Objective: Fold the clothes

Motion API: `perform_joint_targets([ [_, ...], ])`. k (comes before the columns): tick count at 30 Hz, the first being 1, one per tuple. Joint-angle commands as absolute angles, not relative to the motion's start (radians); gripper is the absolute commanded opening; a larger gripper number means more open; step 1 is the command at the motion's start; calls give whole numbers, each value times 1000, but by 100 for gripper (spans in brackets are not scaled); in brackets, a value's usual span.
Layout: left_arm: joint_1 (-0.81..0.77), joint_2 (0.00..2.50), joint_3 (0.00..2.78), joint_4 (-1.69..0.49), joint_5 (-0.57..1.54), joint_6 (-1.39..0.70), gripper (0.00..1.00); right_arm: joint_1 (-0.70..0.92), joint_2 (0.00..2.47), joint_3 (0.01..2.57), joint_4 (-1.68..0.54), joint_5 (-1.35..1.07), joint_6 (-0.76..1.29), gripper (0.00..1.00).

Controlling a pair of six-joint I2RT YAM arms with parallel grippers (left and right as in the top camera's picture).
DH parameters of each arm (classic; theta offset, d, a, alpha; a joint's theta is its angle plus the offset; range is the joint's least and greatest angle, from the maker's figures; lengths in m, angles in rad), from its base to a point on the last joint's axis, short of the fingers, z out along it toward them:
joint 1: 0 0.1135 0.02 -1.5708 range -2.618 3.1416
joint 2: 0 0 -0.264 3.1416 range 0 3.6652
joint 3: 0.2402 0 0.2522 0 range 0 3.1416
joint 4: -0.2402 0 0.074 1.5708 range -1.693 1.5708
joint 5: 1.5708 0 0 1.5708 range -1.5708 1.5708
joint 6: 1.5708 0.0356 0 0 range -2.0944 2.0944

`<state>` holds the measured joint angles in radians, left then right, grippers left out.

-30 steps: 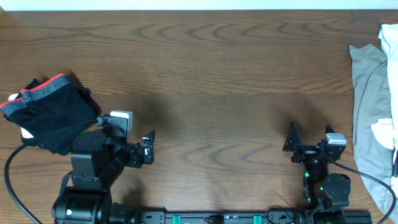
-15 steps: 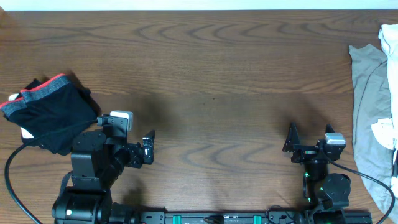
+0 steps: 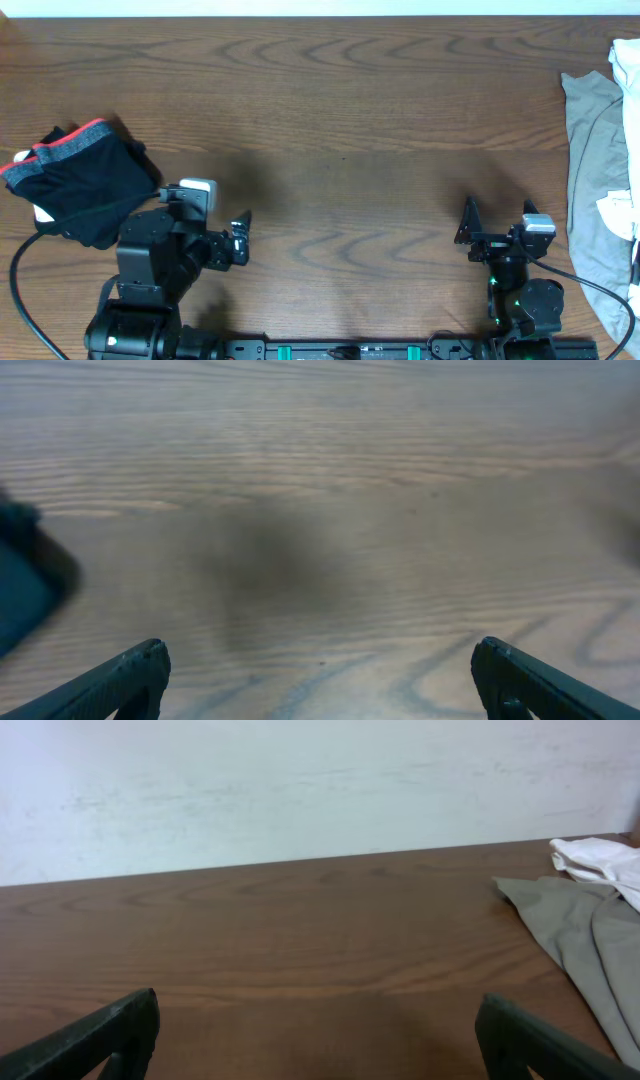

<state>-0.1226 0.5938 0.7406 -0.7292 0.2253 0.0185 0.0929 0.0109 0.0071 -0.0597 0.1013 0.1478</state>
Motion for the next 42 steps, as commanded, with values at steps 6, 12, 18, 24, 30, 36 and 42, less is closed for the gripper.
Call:
perform_joint_targets([
  [6,-178,535,731,-762,152,51,98,81,5,6,-67,90,133,99],
  [12,-178,363,618,-760,107,52,98,81,5,6,-67,90,133,99],
  [18,-178,182,393,-632,92,52,98,81,5,6,-67,90,133,99],
  [24,-178,72,182,-401,92,52,98,81,5,6,-67,89,133,99],
  [30,-178,19,56,-168,85,53,98,81,5,6,-67,89,133,99],
  [36,-178,1,2,42,-22,54,98,81,5,6,-67,90,133,99],
  [42,-178,1,4,68,-34,40,98,81,5,6,-67,90,133,99],
])
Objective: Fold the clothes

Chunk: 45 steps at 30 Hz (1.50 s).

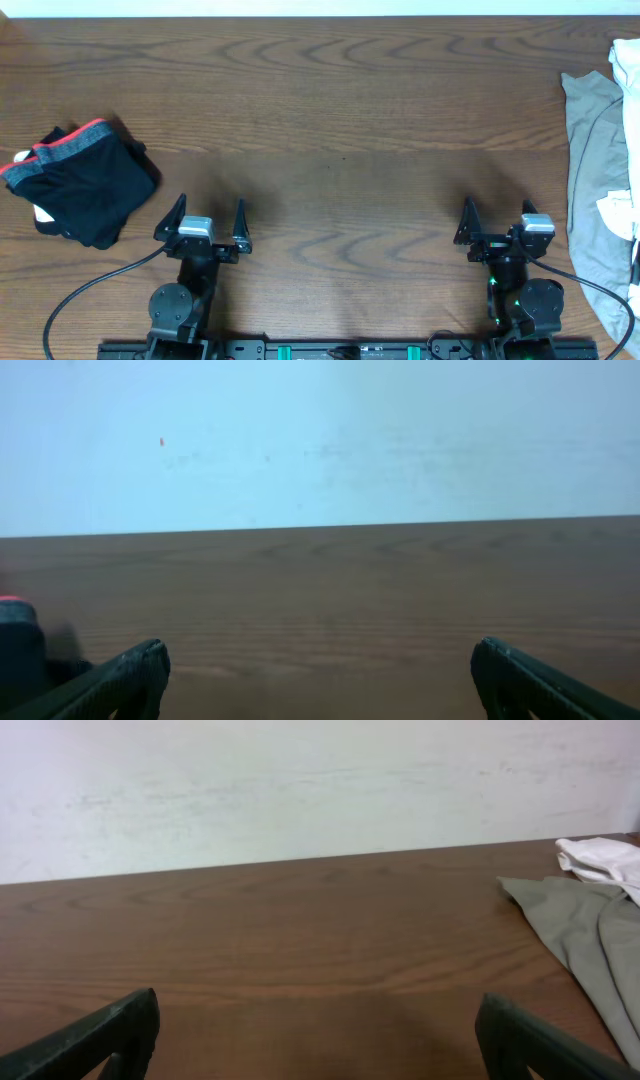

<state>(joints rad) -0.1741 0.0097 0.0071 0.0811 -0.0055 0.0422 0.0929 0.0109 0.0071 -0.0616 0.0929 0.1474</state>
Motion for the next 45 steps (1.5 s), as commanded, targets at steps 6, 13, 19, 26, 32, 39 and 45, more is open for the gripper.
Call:
perform_joint_targets([
  [6,-178,2,4,-72,-35,26,98,81,5,6,-67,89,133,99],
  [13,-178,2,4,-70,-35,26,98,81,5,6,-67,89,133,99],
  [19,-178,4,4,-70,-35,26,98,81,5,6,-67,89,133,99],
  [26,-178,4,4,-70,-35,26,98,81,5,6,-67,89,133,99],
  [32,-178,4,4,-70,-35,26,98,81,5,6,-67,90,133,99],
  [39,-178,4,4,-70,-35,26,98,81,5,6,-67,89,133,99],
  [45,-178,4,4,-70,-35,26,98,81,5,6,-67,89,133,99],
])
